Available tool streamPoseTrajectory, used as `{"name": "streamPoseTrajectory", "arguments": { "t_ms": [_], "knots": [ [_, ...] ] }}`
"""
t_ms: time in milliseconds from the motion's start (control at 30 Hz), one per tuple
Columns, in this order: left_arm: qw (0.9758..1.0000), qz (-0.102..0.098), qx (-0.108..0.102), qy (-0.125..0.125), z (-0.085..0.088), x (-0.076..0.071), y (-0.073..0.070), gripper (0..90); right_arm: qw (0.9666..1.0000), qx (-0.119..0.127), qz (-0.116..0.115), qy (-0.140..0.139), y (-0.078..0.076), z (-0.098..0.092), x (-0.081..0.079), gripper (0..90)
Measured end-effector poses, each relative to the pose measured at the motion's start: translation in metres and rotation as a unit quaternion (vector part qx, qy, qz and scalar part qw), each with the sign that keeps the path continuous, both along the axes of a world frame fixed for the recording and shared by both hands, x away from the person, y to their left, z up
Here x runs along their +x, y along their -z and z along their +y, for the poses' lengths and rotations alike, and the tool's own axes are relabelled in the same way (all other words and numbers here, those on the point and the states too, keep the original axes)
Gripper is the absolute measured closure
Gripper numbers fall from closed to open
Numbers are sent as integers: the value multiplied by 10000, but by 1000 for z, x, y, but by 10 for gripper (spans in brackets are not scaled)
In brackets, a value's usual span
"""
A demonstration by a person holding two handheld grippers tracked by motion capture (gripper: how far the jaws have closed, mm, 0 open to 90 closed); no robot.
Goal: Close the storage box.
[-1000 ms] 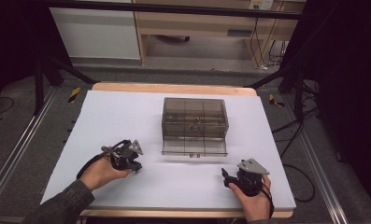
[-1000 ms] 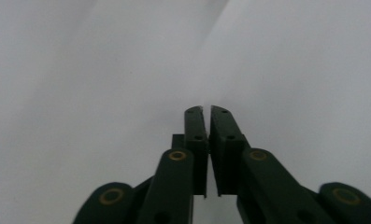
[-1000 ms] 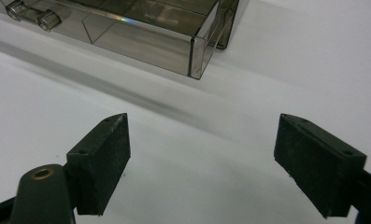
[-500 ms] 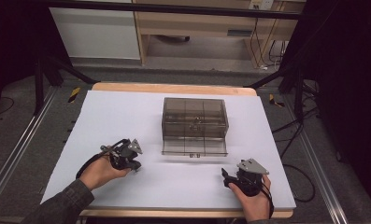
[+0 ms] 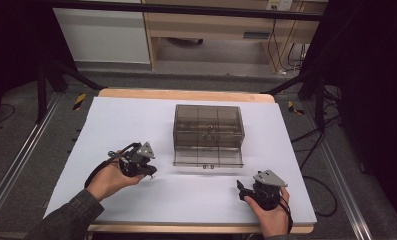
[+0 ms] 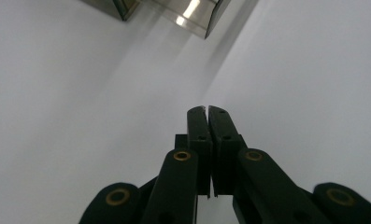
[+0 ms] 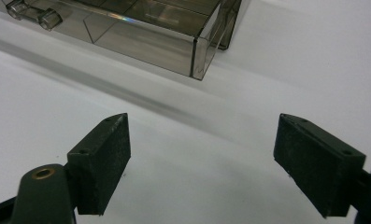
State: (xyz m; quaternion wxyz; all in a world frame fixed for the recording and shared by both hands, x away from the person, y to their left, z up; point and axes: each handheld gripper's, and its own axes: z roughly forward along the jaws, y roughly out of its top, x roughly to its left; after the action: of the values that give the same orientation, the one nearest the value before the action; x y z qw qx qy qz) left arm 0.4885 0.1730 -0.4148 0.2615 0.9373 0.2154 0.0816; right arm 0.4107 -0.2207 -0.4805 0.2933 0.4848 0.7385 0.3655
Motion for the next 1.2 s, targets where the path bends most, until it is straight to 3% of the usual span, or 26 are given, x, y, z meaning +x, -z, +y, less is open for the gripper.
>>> {"name": "streamPoseTrajectory", "arguments": {
  "t_ms": [367, 567, 1200],
  "knots": [
    [9990, -207, -391, 39, -12, 3, -17, 886, 10000, -29, 4, -21, 1, 1, 1, 186],
    [9983, -315, -480, 135, -23, 6, -25, 887, 10000, -18, 19, 4, 1, 1, 2, 183],
    [9948, -529, -832, 264, -70, 24, -29, 886, 10000, -44, -23, 20, 1, -1, 1, 182]
  ]
}}
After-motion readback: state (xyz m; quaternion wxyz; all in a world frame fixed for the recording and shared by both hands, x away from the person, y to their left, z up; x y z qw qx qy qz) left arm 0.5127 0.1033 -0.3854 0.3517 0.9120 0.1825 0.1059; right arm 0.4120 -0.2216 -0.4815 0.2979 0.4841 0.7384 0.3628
